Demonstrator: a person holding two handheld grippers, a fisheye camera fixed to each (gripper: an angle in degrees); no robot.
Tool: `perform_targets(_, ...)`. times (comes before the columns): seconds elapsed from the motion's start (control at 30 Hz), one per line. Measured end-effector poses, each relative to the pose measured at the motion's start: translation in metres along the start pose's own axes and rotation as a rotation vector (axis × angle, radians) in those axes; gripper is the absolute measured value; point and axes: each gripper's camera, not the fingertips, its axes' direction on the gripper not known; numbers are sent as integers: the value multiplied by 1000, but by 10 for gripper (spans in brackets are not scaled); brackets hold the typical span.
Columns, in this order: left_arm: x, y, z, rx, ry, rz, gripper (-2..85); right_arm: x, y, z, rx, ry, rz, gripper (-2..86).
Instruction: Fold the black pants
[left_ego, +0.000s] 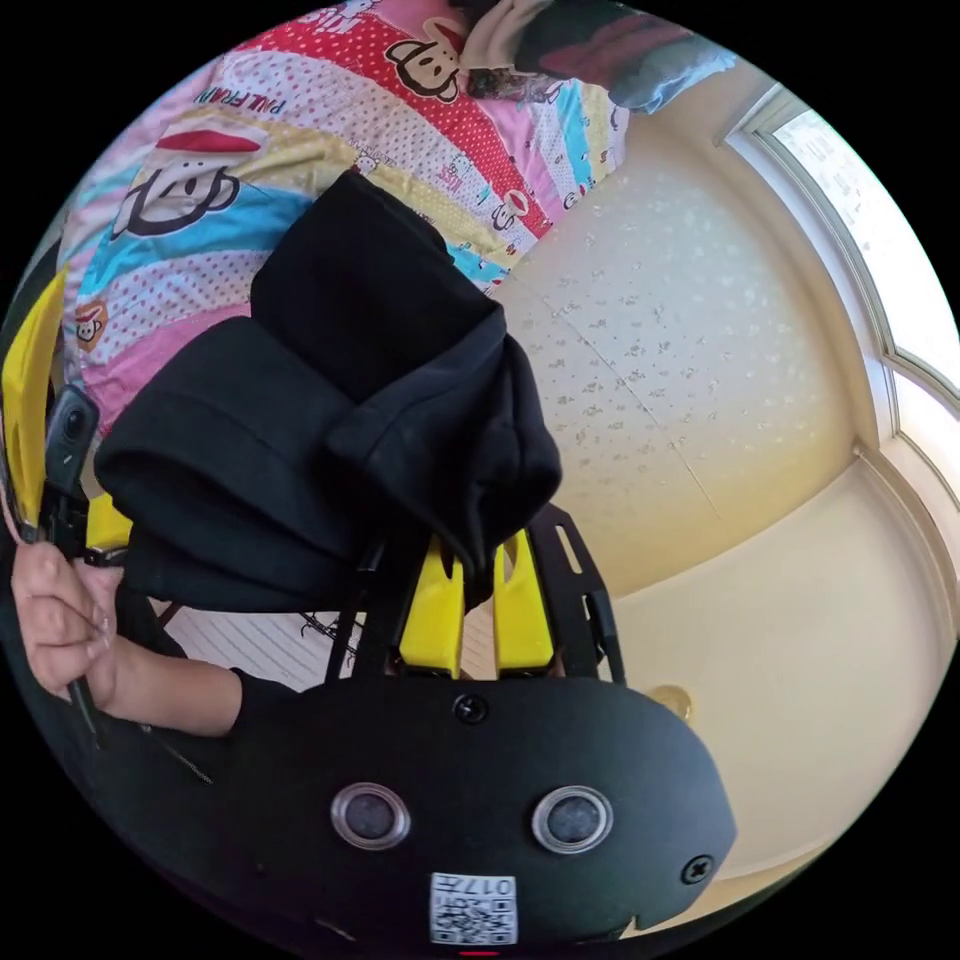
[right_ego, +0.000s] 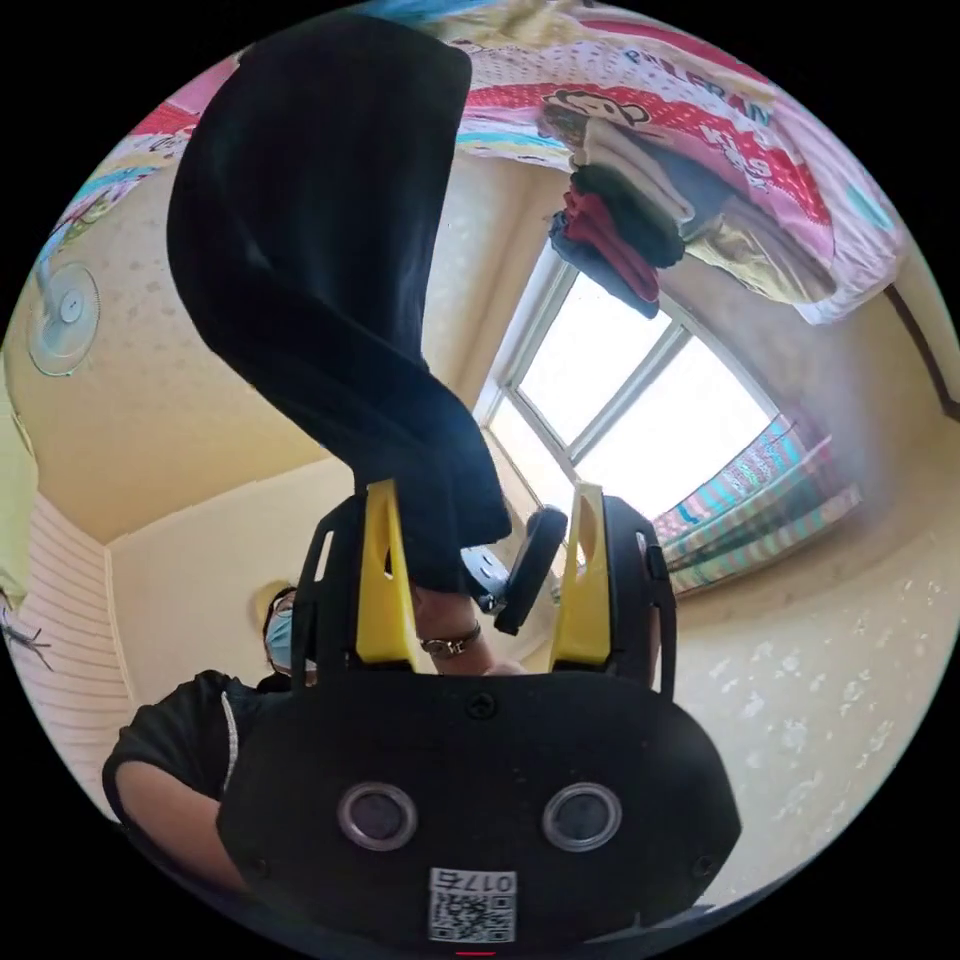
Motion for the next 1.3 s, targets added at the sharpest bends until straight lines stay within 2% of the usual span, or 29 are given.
perform_targets(0.17,7,2,20,24,47,1,32,-16,-7,19,-42,-337,-131,130)
perform_targets(0.33,14,5,29,38,83,-7,32,-31,6,23,-85,-419,-210,71)
perform_targets(0.4,29,6,25,48,39,24,32,-44,14,15,-95,-353,-197,60)
perform_targets(0.53,56,2,7,62,-98,126,31,-116,47,-9,-70,-12,-166,47)
perform_targets(0.6,68,-2,-11,64,-248,171,29,-163,65,-16,-52,120,-178,43)
perform_targets(0.67,67,-4,-17,12,-389,196,27,-224,86,0,-149,437,-166,35)
perform_targets(0.7,60,-3,-17,-35,-429,201,26,-238,92,7,-175,527,-177,33)
perform_targets(0.77,41,1,-14,-126,-414,187,25,-280,112,35,-293,851,-190,24)
perform_targets(0.83,19,11,-11,-190,-379,145,24,-301,131,55,-353,915,-222,20)
perform_targets(0.9,-6,29,-13,-222,-301,71,24,-308,149,68,-363,933,-147,18)
perform_targets(1.03,-25,53,-20,-240,-284,-16,27,-305,194,75,-345,981,-46,17)
perform_targets(1.1,-30,54,-19,-219,-349,-36,29,-296,204,63,-285,941,-4,16)
perform_targets(1.23,-45,31,-3,-125,-394,-122,33,-276,198,14,21,784,134,15)
perform_targets(1.3,-58,11,16,-68,-386,-182,33,-274,190,4,95,755,154,15)
